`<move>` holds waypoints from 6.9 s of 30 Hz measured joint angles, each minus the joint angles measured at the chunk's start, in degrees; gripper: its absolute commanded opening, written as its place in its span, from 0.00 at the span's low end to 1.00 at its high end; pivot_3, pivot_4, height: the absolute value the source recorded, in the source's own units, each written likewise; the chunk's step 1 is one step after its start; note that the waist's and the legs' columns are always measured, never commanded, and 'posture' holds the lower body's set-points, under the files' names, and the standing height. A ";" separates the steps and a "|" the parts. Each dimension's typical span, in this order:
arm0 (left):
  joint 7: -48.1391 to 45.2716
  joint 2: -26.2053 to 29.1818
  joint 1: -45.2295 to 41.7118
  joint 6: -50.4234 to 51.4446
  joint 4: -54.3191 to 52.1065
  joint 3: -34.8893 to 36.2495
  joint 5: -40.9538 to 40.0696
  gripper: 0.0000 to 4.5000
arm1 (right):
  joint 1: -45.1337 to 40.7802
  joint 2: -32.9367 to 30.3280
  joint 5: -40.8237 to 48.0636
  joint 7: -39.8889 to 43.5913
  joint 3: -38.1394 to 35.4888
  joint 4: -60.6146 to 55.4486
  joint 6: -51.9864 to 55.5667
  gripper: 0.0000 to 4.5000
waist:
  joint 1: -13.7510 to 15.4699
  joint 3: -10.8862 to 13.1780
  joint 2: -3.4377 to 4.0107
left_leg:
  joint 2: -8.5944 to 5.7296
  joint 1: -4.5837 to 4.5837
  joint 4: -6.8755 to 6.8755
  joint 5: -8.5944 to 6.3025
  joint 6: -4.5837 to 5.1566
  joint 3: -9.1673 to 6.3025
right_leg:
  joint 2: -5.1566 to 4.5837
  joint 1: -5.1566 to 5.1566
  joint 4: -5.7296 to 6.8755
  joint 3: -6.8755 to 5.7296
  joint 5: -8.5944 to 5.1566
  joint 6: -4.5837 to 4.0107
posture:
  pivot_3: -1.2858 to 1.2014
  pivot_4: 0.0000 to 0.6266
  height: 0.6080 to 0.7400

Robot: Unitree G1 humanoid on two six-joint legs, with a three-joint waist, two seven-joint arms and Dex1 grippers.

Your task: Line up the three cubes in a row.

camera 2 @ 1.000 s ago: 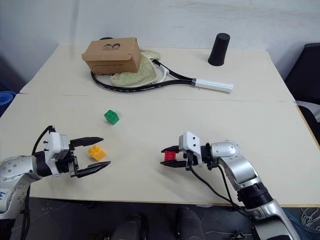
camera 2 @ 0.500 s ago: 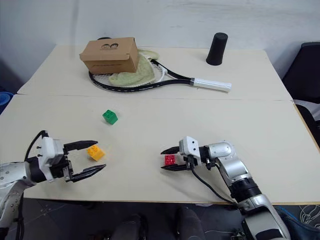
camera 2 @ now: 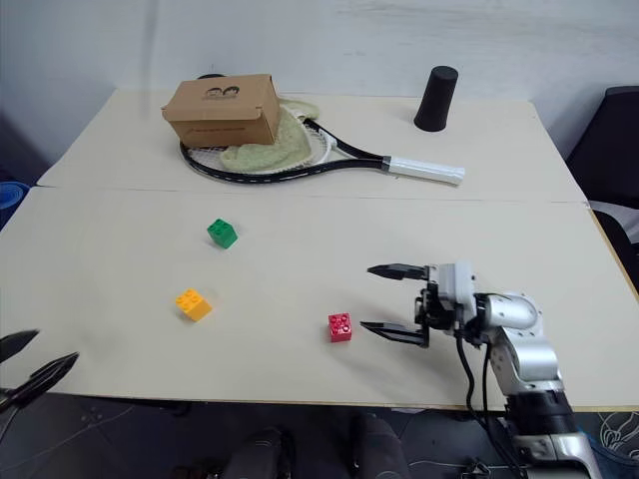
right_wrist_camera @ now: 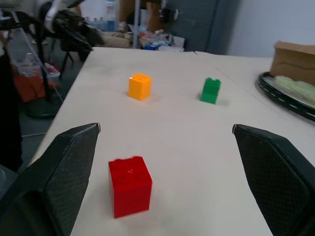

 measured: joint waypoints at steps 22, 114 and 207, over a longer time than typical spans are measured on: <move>18.30 -1.62 -64.59 12.20 22.35 -43.23 13.64 1.00 | 5.65 4.39 0.77 -14.10 -2.70 -12.18 1.34 0.98 | 0.18 0.00 0.01 | 0.12 -0.19 0.08 0.29 -0.10 0.48 | -0.02 0.01 0.14 -0.35 0.07 0.17 | 0.52 0.24 1.00; -9.55 8.77 -27.46 1.97 -1.88 -23.42 7.53 0.99 | 10.24 -1.72 3.06 -9.49 -3.85 -18.55 3.75 1.00 | 0.00 0.05 0.03 | 0.45 -0.06 0.23 0.24 -0.12 0.64 | 0.14 0.02 0.22 -0.12 0.01 0.09 | 0.52 0.24 1.00; -23.30 20.10 -35.26 -15.91 12.00 -36.35 5.54 0.96 | 18.33 -15.84 3.39 5.82 -11.68 -13.46 1.88 1.00 | 1.14 -0.03 0.04 | 0.46 -0.07 0.42 0.09 -0.09 0.55 | 0.15 0.13 0.25 -0.28 -0.01 0.05 | 0.52 0.24 1.00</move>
